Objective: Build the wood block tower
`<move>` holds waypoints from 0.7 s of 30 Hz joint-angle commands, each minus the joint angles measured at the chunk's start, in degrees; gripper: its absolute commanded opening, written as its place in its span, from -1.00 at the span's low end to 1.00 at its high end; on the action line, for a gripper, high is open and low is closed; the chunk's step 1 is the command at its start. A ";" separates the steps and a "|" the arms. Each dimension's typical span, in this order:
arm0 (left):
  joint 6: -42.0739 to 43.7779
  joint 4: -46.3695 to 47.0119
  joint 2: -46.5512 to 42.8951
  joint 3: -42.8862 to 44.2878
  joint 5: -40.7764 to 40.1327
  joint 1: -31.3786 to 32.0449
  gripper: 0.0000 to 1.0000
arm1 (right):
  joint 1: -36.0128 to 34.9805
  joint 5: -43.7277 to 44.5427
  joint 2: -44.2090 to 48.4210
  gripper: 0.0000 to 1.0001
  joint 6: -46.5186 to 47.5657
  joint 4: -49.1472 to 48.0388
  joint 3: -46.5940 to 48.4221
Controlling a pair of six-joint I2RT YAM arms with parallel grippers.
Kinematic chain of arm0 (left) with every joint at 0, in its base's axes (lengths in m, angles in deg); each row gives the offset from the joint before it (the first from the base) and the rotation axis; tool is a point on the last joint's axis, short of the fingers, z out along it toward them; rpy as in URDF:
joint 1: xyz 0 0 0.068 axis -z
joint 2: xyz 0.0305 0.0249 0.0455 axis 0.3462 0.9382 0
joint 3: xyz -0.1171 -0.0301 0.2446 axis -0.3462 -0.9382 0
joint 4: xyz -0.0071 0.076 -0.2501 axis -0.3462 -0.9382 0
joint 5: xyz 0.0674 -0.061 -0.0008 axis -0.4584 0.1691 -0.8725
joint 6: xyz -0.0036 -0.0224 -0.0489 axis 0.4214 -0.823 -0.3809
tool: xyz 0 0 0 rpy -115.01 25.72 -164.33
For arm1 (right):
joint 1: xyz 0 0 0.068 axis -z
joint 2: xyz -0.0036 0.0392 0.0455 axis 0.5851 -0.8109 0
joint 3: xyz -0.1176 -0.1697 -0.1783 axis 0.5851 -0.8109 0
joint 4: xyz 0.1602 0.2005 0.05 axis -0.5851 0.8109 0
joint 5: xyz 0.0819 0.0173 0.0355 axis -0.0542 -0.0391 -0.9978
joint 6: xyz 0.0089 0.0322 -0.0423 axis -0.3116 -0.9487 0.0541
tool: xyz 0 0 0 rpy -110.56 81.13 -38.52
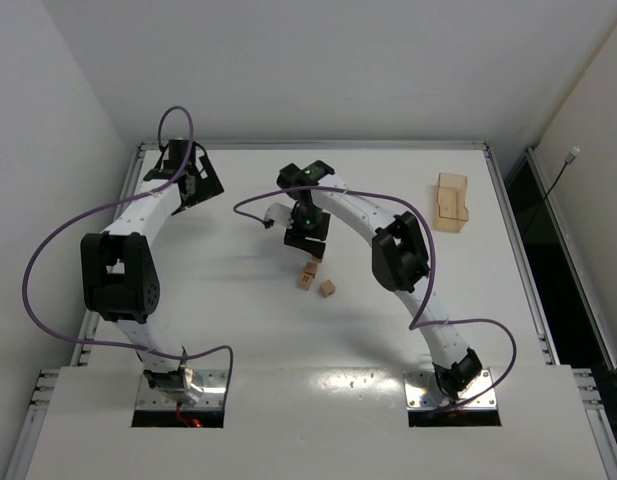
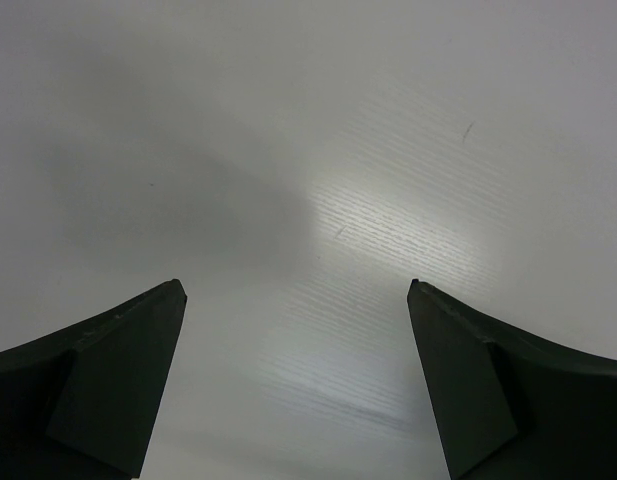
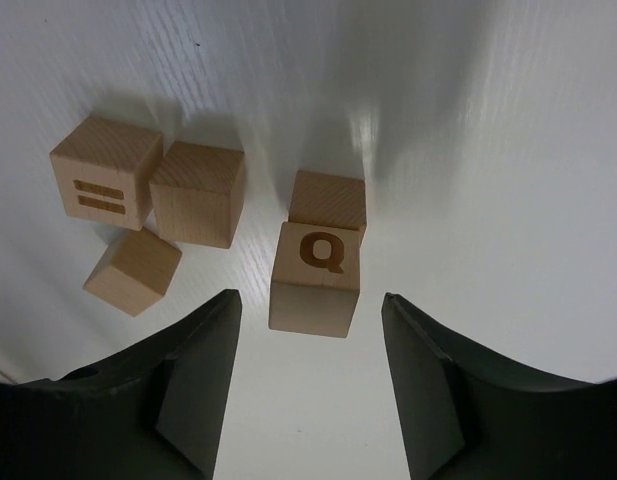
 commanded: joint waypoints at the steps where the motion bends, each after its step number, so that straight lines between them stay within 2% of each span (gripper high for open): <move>1: -0.29 1.18 0.19 0.56 0.34 -0.71 0.84 | -0.44 -0.64 0.80 0.11 -0.58 -1.19 2.21; 4: -0.29 1.18 0.19 0.56 0.34 -0.71 0.84 | -0.44 -2.40 2.03 0.22 -0.58 -1.19 3.53; 5: -0.29 1.18 0.19 0.56 0.34 -0.71 0.84 | -0.44 -3.88 3.16 0.41 -0.58 -1.19 4.05; 7: -0.29 1.18 -0.34 -0.49 0.34 -0.71 0.84 | -0.44 -5.21 4.57 0.46 -0.58 -1.72 4.67; 9: -0.90 1.18 -2.09 -1.97 0.34 -0.71 0.84 | 0.18 -8.11 7.30 0.63 -0.58 -1.72 5.72; 12: -1.43 1.71 -5.17 -4.35 -0.27 -0.18 0.84 | 0.70 -11.62 11.68 0.66 -1.28 -3.90 3.89; 14: -1.43 2.24 -7.10 -7.15 -0.27 -0.18 0.84 | 1.23 -12.95 19.05 0.68 -2.85 -9.67 -2.33; 15: -1.43 2.84 -8.15 -8.30 -0.27 -0.18 0.84 | 1.23 -13.73 21.95 0.68 -3.83 -12.32 -8.36; 17: -1.43 2.85 -11.49 -11.37 0.26 1.48 0.84 | 1.85 -12.08 30.92 0.68 -8.20 -20.03 -14.72; 18: -0.47 2.85 -12.55 -12.35 1.21 2.45 0.81 | 1.85 -10.94 33.73 0.68 -9.80 -22.43 -21.10; 20: 0.06 1.28 -15.61 -15.15 2.54 4.99 0.78 | 2.37 -3.57 39.27 0.68 -13.57 -29.70 -27.98; 21: 1.11 1.27 -16.68 -16.39 2.54 8.05 0.78 | 2.37 0.11 44.60 0.68 -17.07 -32.28 -34.89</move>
